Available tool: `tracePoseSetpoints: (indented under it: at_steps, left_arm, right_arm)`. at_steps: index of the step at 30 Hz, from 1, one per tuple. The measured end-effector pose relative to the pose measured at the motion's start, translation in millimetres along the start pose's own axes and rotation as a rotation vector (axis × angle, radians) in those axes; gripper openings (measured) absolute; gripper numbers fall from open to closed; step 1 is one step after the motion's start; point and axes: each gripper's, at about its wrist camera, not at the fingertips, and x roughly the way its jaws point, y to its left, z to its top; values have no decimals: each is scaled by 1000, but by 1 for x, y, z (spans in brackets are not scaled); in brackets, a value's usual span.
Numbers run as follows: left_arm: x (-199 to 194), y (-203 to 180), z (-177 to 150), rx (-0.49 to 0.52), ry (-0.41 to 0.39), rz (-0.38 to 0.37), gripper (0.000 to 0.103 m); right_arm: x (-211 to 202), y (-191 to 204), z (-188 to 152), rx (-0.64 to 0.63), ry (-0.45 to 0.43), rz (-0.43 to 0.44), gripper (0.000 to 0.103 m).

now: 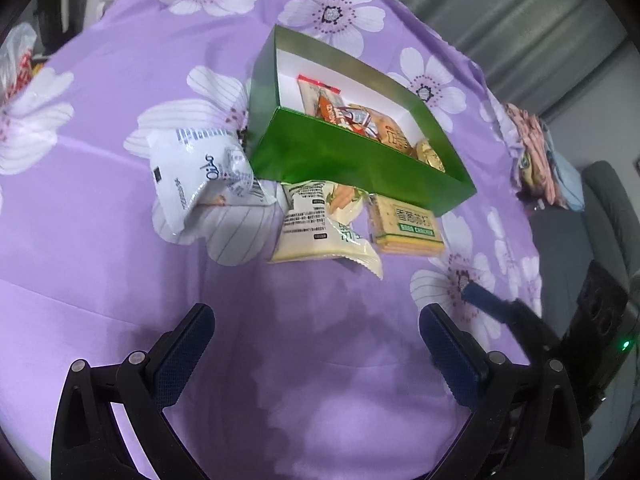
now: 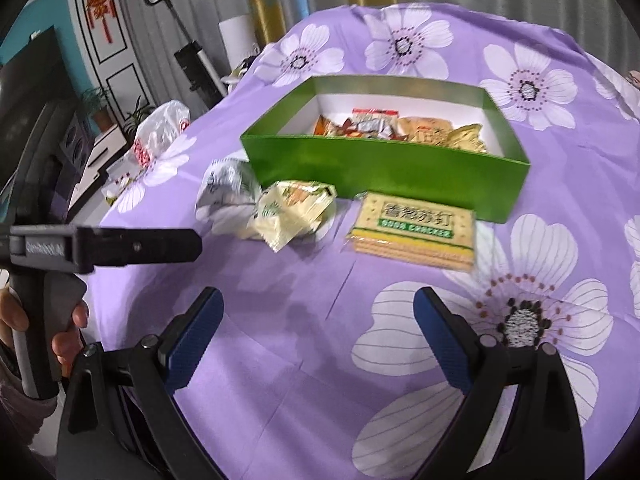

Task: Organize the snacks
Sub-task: 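Withdraw the left gripper and move it to the cream carrot-print bag, then grasp the cream carrot-print bag with the left gripper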

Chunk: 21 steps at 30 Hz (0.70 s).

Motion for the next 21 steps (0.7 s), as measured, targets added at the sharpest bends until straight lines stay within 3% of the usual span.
tracePoseSetpoints:
  at_steps: [9,21]
  left_arm:
    - [16,1,8,22,21,-11,102]
    - [36,0,26,25,26,-61,102]
  right_arm:
    - [27,6,1,-19,46,29,96]
    - [54,15,21,-64,45,89,92]
